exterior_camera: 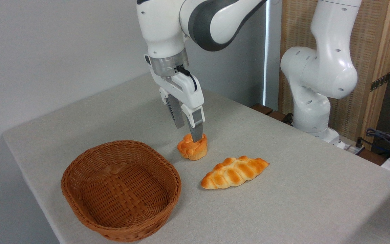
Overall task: Put bread into the basket
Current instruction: 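Lower the open gripper down onto the small round orange bun, then close the gripper around the round bun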
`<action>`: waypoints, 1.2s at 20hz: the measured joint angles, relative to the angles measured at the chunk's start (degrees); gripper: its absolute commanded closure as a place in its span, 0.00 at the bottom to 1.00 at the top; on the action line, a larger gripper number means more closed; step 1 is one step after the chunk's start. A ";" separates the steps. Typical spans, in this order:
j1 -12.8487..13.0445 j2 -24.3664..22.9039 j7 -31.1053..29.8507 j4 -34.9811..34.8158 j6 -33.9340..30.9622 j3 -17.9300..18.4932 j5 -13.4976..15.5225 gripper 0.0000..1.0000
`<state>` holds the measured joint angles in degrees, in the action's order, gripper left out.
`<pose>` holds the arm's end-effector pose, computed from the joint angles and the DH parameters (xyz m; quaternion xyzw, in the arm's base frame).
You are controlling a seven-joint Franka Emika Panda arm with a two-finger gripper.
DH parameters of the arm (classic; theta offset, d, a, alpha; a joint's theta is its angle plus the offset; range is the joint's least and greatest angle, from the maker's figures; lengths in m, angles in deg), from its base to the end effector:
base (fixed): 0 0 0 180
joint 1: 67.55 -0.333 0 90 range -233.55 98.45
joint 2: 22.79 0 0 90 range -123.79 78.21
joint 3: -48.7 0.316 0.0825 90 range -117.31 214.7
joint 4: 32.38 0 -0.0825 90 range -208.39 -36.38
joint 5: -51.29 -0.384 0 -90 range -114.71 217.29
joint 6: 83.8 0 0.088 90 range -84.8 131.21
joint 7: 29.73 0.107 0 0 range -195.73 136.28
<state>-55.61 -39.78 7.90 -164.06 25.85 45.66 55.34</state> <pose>0.4315 -0.1216 0.4594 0.9018 -0.4292 -0.0382 0.0332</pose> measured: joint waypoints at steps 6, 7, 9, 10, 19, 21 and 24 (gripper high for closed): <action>0.00 0.13 0.00 -1.46 0.53 0.00 -1.01 0.00; 0.00 0.13 0.00 -1.73 0.71 0.00 -1.56 0.00; 0.00 0.14 0.00 -2.35 1.21 0.00 -1.98 0.00; 0.01 0.14 0.00 -2.70 1.47 0.00 -2.02 0.00; 0.47 0.39 0.00 -4.74 3.89 -0.15 -2.05 0.01; 0.53 0.39 0.00 -5.09 4.24 -0.22 -2.05 0.13; 0.59 0.39 0.00 -5.15 4.28 -0.22 -2.05 0.41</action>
<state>-55.02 -39.38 7.91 -169.21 30.13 45.43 53.29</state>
